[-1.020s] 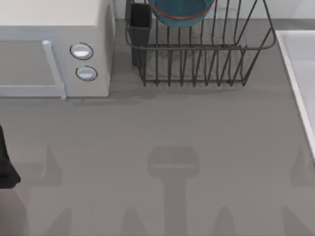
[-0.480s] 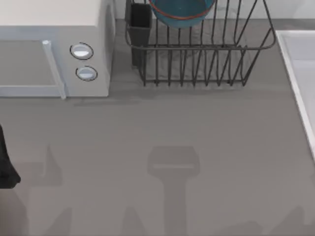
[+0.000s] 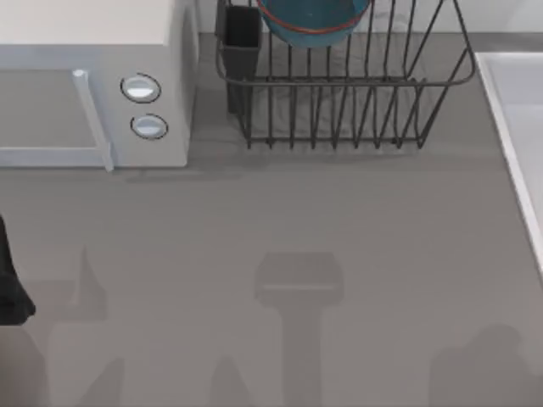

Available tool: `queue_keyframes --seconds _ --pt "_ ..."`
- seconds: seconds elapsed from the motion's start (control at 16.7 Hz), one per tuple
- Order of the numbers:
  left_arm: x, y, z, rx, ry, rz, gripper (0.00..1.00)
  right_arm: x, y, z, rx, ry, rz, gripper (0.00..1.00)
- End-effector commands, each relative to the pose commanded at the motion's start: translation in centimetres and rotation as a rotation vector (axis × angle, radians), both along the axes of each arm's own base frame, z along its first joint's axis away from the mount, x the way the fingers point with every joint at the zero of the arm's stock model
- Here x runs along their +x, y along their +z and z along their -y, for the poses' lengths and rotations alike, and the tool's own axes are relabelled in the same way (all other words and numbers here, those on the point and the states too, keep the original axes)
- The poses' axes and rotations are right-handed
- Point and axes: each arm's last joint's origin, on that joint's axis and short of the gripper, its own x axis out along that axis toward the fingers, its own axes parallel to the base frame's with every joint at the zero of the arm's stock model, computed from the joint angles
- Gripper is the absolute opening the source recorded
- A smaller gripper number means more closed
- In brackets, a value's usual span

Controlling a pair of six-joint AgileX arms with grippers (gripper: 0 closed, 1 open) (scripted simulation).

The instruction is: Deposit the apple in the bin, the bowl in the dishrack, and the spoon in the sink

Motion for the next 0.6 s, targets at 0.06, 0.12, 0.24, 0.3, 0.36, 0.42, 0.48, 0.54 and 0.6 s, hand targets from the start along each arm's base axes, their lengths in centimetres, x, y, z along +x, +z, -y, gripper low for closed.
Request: queue_keyframes --seconds 0.06,0.12,0.24,0.3,0.36,0.42,0.48,0.54,0.6 --pt "0.0 0.0 0.0 0.000 0.000 0.000 1.00 0.5 -0.1 0.5 0.015 0.030 -0.050 1.00" --pt "0.0 0.0 0.0 0.000 0.000 0.000 1.00 0.9 -0.2 0.9 0.029 0.055 -0.090 1.00" --pt "0.0 0.0 0.0 0.000 0.000 0.000 1.00 1.4 -0.4 1.5 0.050 0.088 -0.138 1.00" --pt "0.0 0.0 0.0 0.000 0.000 0.000 1.00 1.5 -0.4 1.6 0.054 0.095 -0.147 1.00" --pt "0.0 0.0 0.0 0.000 0.000 0.000 1.00 1.6 -0.4 1.6 0.055 0.095 -0.149 1.00" --pt "0.0 0.0 0.0 0.000 0.000 0.000 1.00 1.6 -0.4 1.6 0.055 0.095 -0.149 1.00" --pt "0.0 0.0 0.0 0.000 0.000 0.000 1.00 1.6 -0.4 1.6 0.055 0.095 -0.149 1.00" --pt "0.0 0.0 0.0 0.000 0.000 0.000 1.00 1.5 -0.4 1.5 0.053 0.099 -0.146 1.00" --pt "0.0 0.0 0.0 0.000 0.000 0.000 1.00 1.5 -0.5 1.5 0.053 0.098 -0.147 1.00"
